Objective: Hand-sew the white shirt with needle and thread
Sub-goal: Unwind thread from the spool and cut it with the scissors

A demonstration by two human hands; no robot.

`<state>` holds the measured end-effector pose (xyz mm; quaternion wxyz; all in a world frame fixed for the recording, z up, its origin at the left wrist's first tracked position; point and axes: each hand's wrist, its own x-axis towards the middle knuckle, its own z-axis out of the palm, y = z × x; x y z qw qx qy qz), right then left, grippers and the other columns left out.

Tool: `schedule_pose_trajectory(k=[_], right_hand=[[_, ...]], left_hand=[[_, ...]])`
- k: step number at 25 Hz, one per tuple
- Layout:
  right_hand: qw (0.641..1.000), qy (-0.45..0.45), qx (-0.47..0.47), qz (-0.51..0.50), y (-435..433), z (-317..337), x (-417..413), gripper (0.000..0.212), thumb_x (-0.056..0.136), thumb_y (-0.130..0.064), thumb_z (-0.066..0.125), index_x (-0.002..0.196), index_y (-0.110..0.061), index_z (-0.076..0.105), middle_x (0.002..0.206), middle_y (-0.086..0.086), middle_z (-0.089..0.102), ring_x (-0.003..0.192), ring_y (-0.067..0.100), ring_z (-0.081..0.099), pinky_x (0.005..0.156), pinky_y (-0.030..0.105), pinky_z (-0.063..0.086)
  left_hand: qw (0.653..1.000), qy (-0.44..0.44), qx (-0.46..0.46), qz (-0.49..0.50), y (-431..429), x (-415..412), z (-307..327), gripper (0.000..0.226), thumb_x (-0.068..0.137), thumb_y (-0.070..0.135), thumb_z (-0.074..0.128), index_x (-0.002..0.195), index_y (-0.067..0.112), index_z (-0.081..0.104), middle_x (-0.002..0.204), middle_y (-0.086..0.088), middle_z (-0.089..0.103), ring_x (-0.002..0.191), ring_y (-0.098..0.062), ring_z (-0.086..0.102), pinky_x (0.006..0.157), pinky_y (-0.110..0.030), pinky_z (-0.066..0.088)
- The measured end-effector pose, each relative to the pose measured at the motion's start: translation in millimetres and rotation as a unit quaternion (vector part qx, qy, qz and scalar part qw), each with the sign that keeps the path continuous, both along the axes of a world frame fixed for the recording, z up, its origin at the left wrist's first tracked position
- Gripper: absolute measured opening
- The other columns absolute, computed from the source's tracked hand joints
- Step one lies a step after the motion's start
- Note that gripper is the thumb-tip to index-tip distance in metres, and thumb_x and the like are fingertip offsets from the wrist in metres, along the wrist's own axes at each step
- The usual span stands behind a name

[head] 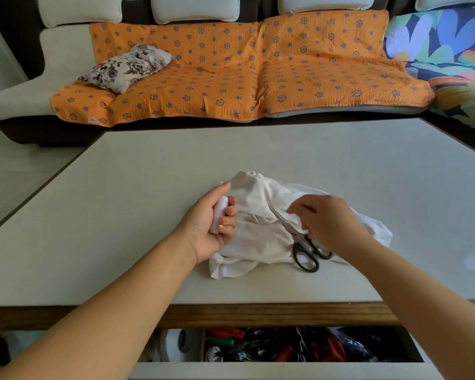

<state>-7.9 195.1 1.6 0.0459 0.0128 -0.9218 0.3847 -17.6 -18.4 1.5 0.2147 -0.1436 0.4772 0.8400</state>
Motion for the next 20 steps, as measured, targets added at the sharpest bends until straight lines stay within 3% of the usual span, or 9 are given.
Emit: schedule_pose_trajectory(k=[3,5,8,9,10,12,13,16,20], right_hand=[[0.991,-0.04,0.124,-0.026,18,-3,-10,0.025,0.096,-0.017,0.048,0.097,-0.02,0.073,0.078,-0.006,0.066,0.07,0.017,0.059,0.064,0.026,0.046],[0.972,-0.032,0.231,-0.027,17,1,-6,0.025,0.096,-0.023,0.049,0.116,-0.018,0.064,0.11,0.004,0.064,0.087,0.024,0.061,0.073,0.032,0.048],[0.966,0.186,0.181,0.009,-2,12,11,0.051,0.094,-0.023,0.056,0.143,-0.019,0.041,0.133,0.002,0.047,0.078,0.01,0.059,0.067,0.024,0.041],[0.97,0.215,0.089,0.064,-14,15,19,0.055,0.094,-0.016,0.055,0.145,-0.022,0.038,0.133,0.001,0.05,0.07,0.001,0.055,0.066,0.018,0.041],[0.98,0.157,-0.018,0.121,-27,15,25,0.058,0.094,-0.009,0.051,0.147,-0.027,0.035,0.131,-0.001,0.055,0.066,0.0,0.055,0.065,0.015,0.044],[0.965,-0.063,-0.176,0.187,-47,8,37,0.061,0.095,-0.002,0.041,0.146,-0.034,0.033,0.123,-0.002,0.062,0.067,0.009,0.063,0.067,0.025,0.054],[0.956,-0.11,-0.194,0.189,-51,1,37,0.053,0.096,-0.003,0.039,0.141,-0.031,0.041,0.112,0.0,0.067,0.068,0.014,0.066,0.069,0.032,0.057],[0.982,-0.048,-0.116,0.138,-43,-3,29,0.022,0.099,-0.014,0.045,0.103,-0.023,0.065,0.073,0.001,0.07,0.06,0.014,0.064,0.07,0.036,0.057],[0.996,-0.005,-0.029,0.083,-21,4,14,0.024,0.096,-0.014,0.048,0.087,-0.023,0.069,0.065,0.0,0.068,0.05,0.007,0.06,0.053,0.015,0.047]], left_hand=[[1.0,0.002,-0.017,0.02,-2,-1,1,0.032,0.092,0.041,0.057,0.071,0.021,0.045,0.054,0.007,0.037,0.037,-0.004,0.029,0.034,-0.011,0.021],[0.999,0.006,-0.03,0.013,-1,0,1,0.033,0.092,0.041,0.057,0.07,0.021,0.044,0.052,0.007,0.035,0.036,-0.004,0.027,0.035,-0.012,0.019],[0.998,0.018,-0.046,-0.026,4,3,3,0.034,0.094,0.04,0.054,0.068,0.02,0.045,0.05,0.007,0.036,0.034,-0.004,0.026,0.033,-0.013,0.018],[0.998,0.023,-0.046,-0.042,7,5,5,0.035,0.095,0.04,0.052,0.068,0.019,0.046,0.049,0.007,0.037,0.034,-0.004,0.027,0.032,-0.013,0.018],[0.997,0.029,-0.046,-0.058,10,7,6,0.035,0.095,0.04,0.051,0.067,0.019,0.047,0.048,0.006,0.038,0.034,-0.004,0.027,0.032,-0.013,0.017],[0.995,0.046,-0.046,-0.082,16,11,8,0.036,0.094,0.04,0.05,0.066,0.018,0.048,0.049,0.006,0.037,0.034,-0.005,0.027,0.033,-0.014,0.017],[0.994,0.05,-0.042,-0.085,17,13,8,0.036,0.094,0.04,0.051,0.066,0.017,0.048,0.05,0.005,0.037,0.034,-0.005,0.027,0.034,-0.014,0.017],[0.996,0.043,-0.041,-0.066,15,14,7,0.034,0.092,0.037,0.056,0.066,0.018,0.047,0.052,0.005,0.034,0.036,-0.004,0.026,0.035,-0.013,0.018],[0.998,0.034,-0.058,-0.012,6,6,2,0.031,0.092,0.036,0.059,0.069,0.021,0.044,0.051,0.008,0.034,0.037,-0.003,0.024,0.035,-0.012,0.017]])
